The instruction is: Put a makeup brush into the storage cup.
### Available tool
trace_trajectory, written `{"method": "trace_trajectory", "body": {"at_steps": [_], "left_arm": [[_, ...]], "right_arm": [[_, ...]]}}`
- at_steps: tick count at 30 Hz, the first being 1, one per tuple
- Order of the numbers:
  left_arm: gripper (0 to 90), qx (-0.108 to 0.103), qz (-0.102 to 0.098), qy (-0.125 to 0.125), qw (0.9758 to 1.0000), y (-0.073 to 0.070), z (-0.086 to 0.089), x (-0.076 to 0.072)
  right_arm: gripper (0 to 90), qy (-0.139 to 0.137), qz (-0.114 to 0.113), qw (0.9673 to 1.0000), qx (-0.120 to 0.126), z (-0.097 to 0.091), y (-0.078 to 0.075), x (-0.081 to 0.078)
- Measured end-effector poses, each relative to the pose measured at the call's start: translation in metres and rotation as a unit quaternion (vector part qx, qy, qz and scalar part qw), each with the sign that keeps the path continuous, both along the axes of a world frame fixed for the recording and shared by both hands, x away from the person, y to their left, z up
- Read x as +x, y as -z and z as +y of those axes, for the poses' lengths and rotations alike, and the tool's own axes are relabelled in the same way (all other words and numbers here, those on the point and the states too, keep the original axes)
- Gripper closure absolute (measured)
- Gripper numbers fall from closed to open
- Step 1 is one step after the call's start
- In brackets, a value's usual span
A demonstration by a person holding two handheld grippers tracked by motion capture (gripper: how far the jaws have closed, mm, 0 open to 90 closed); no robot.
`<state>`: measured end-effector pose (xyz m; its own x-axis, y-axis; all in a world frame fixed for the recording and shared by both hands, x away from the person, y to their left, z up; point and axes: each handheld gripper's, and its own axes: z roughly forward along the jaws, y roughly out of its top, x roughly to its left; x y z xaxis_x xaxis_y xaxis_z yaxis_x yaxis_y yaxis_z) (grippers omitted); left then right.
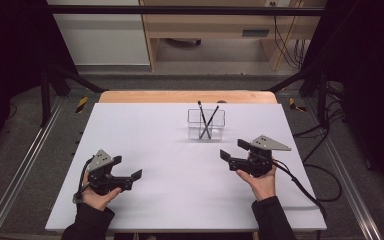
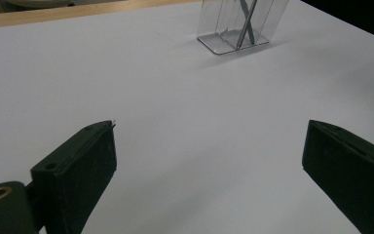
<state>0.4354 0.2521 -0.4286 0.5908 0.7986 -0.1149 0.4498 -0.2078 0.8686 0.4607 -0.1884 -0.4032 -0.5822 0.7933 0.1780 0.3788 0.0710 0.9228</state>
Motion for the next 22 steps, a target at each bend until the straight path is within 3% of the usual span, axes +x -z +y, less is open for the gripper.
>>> {"method": "trace_trajectory", "body": {"at_steps": [4,10,22], "left_arm": [[4.9,0.002,0.0,0.0,1.0,0.001,0.001,0.0],[4.6,0.006,0.003,0.001,1.0,0.002,0.002,-0.001],[4.9,0.006,0.006,-0.004,1.0,0.006,0.005,0.0]], "right_arm": [[10.8,0.001,0.001,1.0,-0.007,-0.007,0.003,-0.008],[6.0,0.01,0.002,0.9999,-0.002,-0.019,0.011,-0.019],[3.1,0.033,0.017,0.9992,-0.009,-0.039,0.029,-0.034]]}}
